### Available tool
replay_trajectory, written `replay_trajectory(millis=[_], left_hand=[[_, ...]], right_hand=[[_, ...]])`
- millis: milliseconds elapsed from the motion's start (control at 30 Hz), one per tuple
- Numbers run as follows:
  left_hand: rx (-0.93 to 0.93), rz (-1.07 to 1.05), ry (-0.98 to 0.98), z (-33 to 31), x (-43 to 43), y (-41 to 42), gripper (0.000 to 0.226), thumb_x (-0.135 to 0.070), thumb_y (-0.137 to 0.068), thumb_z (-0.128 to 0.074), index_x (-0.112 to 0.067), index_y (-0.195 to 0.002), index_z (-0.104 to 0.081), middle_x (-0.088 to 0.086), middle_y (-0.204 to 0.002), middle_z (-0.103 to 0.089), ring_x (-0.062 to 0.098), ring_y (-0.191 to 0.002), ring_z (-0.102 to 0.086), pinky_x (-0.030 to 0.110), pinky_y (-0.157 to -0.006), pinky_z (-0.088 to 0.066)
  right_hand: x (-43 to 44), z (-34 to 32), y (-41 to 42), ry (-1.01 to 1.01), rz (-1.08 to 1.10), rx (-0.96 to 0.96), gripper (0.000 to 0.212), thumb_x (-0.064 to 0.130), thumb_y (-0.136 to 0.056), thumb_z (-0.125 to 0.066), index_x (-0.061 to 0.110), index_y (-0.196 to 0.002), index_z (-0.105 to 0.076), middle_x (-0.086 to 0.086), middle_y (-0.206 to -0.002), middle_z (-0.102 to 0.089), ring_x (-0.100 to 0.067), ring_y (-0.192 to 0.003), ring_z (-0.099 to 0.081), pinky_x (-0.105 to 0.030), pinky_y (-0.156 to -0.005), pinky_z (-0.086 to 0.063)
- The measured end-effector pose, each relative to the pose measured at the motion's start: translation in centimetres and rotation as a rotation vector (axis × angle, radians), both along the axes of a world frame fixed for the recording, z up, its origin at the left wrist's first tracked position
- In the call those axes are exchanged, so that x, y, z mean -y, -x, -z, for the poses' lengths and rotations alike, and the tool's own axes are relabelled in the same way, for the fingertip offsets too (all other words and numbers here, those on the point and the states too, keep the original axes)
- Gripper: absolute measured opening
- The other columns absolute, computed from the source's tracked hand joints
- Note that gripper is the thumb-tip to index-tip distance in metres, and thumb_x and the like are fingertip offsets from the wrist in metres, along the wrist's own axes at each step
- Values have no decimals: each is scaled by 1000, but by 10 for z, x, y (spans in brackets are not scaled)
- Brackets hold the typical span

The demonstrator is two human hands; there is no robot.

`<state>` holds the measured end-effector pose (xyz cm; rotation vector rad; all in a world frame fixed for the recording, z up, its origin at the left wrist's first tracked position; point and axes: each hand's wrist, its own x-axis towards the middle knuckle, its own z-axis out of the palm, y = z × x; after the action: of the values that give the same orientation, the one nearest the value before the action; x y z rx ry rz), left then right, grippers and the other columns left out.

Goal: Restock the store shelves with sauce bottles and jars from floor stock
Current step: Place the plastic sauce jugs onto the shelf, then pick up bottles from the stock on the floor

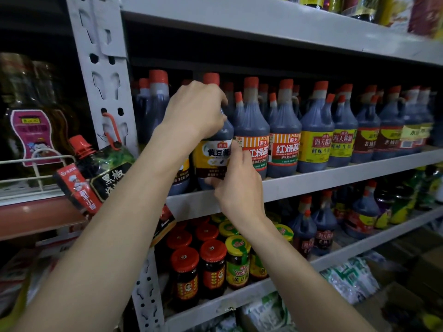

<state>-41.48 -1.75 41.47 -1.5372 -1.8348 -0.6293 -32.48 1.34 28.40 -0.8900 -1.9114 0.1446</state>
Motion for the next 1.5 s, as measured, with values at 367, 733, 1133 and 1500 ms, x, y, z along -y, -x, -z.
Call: replay_trajectory(millis=[367, 733, 1133, 1500], left_hand=[[192, 804, -471, 119, 7, -147, 16, -8, -89, -51, -3, -93, -66, 15, -89, -68, 35, -84, -64, 45, -72, -47], [600, 1066, 833, 396, -99, -429, 16, -28, -85, -50, -23, -80, -65, 2, -78, -68, 26, -77, -64, 31, -57, -44], [160, 863, 1468, 676, -119, -495, 52, -28, -88, -64, -32, -129, -32, 3, -114, -60, 28, -102, -61, 39, -72, -51], [951, 685, 1294, 710, -143, -496, 32, -16, -79, -79, -23, -100, -55, -10, -101, -65, 5, -92, -60, 21, -75, -46]], right_hand=[[14, 62, -215, -17, 258, -170, 18, 24, -85, -63, 14, -95, -73, 0, -87, -72, -14, -84, -66, -27, -76, -49], [25, 276, -572, 1090, 625, 250, 18, 7, -89, -61, 8, -71, -66, -9, -70, -64, -30, -74, -60, -42, -67, -46], [-5, 503, -583, 1244, 169, 641, 65, 31, -92, -61, 33, -149, -30, -11, -137, -49, -32, -117, -56, -39, -95, -48], [-6, 549, -569, 1139, 454, 401, 30, 30, -86, -69, 18, -106, -49, -6, -97, -62, -29, -85, -62, -40, -64, -52]])
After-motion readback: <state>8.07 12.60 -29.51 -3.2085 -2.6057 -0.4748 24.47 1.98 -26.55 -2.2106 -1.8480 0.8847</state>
